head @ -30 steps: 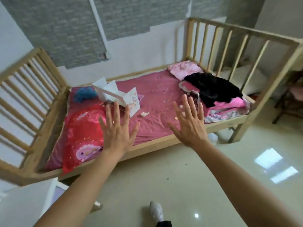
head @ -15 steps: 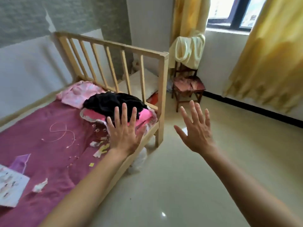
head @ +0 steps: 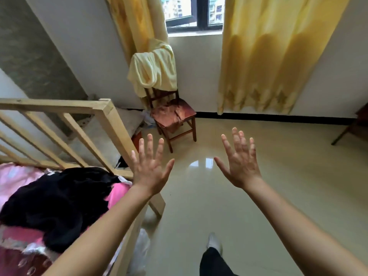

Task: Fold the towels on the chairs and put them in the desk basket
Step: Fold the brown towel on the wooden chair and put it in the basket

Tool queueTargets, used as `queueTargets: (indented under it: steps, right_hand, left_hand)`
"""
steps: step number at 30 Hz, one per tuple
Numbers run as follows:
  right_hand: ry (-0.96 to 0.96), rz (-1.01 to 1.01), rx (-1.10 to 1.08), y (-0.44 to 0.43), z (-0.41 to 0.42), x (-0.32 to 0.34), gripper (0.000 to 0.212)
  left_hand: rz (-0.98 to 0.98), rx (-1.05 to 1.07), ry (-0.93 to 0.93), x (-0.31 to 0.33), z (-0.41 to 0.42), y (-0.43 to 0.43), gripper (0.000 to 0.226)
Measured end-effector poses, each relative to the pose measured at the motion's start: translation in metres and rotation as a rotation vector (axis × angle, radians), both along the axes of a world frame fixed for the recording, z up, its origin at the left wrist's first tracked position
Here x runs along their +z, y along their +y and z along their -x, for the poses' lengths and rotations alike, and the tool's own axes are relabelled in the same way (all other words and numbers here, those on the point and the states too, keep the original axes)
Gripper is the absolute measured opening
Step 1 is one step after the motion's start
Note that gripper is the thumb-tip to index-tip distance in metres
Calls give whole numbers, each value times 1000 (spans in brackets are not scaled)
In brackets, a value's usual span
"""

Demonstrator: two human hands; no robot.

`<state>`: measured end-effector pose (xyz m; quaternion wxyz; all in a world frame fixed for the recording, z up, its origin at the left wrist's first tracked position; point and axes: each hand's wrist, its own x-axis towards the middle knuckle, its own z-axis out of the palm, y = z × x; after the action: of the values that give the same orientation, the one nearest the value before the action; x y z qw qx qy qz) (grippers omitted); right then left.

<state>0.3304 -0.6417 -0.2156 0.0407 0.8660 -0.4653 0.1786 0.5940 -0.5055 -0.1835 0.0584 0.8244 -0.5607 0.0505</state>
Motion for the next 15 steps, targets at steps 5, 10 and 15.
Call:
queueTargets:
  steps: [5, 10, 15]
  right_hand:
    - [-17, -84, 36, -135, -71, 13, 78]
    - [19, -79, 113, -231, -135, 38, 78]
    - [73, -56, 189, -328, -195, 30, 77]
  left_hand:
    - [-8, 32, -25, 12, -44, -128, 79]
    - [38, 79, 54, 29, -77, -220, 79]
    - [9, 182, 114, 6, -135, -307, 81]
